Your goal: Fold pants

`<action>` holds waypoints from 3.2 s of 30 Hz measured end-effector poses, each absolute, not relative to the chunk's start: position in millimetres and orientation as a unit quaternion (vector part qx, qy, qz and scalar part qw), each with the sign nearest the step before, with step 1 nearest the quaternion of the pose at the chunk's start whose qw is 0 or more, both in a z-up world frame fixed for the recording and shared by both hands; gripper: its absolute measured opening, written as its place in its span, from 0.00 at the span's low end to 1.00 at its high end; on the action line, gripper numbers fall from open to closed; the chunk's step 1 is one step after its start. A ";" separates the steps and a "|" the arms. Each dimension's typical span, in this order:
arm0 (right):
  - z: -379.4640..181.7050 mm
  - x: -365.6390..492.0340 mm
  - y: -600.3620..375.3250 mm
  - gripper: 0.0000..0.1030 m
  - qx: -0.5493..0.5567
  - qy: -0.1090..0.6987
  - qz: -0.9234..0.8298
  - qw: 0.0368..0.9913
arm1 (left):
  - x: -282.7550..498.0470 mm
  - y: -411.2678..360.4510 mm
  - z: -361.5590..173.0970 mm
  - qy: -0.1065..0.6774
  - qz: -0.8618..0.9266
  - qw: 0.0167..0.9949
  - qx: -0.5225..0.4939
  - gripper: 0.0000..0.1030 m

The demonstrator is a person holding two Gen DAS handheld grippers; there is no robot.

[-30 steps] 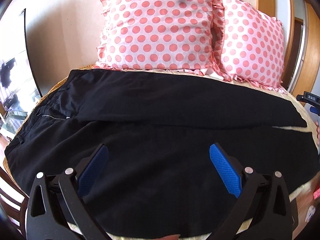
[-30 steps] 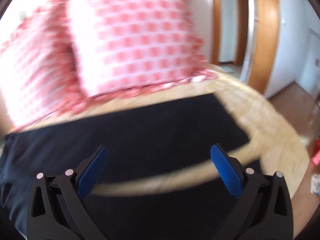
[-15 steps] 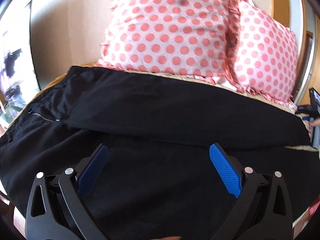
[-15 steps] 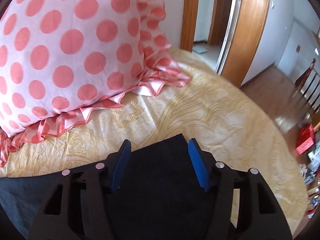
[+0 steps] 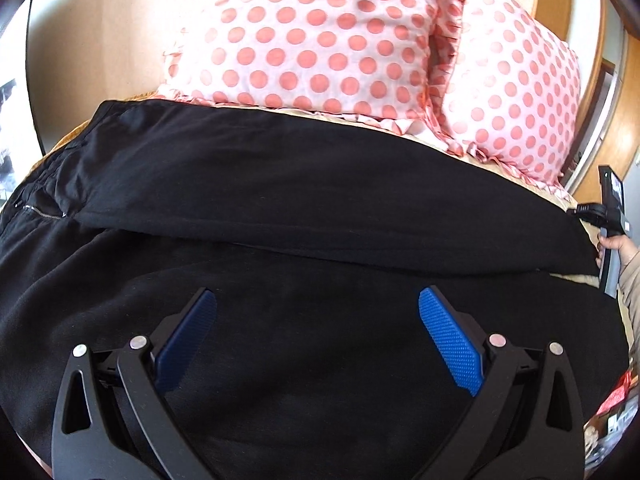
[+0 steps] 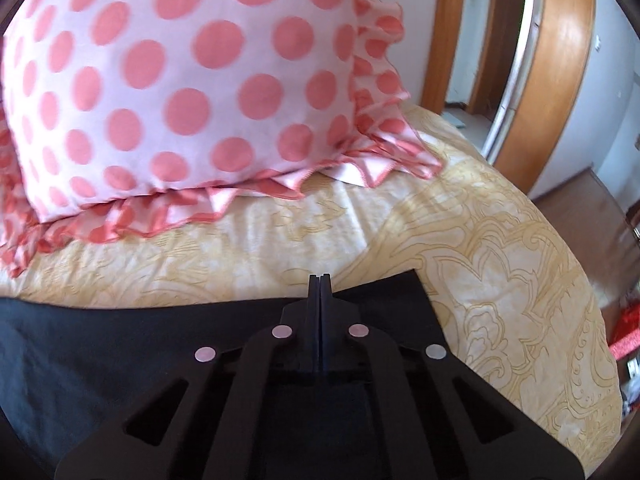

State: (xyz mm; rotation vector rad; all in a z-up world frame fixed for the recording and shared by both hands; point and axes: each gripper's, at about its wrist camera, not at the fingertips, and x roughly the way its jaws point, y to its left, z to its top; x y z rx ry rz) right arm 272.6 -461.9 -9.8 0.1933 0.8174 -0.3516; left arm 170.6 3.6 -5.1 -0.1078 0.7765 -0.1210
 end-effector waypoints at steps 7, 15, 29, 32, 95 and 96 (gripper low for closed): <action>36.8 193.8 -429.8 0.00 0.094 0.317 -0.101 0.938 | 161.4 5.6 -0.4 0.365 -0.077 0.926 -0.062 0.98; 24.9 201.7 -481.6 0.51 0.132 0.360 -0.192 0.904 | 156.4 7.3 3.1 0.343 -0.075 0.931 -0.097 0.98; -30.0 277.0 -513.6 0.35 0.112 0.421 -0.193 0.879 | 181.1 -10.2 -6.5 0.379 -0.116 0.915 -0.072 0.98; -26.0 271.0 -512.9 0.14 0.127 0.408 -0.160 0.890 | 183.1 -10.8 -9.3 0.385 -0.125 0.911 -0.083 0.98; -62.1 -19.0 -408.1 0.06 0.545 0.196 -0.152 0.801 | 102.8 73.8 14.3 0.283 -0.019 0.944 -0.166 0.98; -57.6 -18.9 -408.4 0.05 0.537 0.194 -0.153 0.807 | 102.8 74.8 14.4 0.284 -0.023 0.943 -0.173 0.98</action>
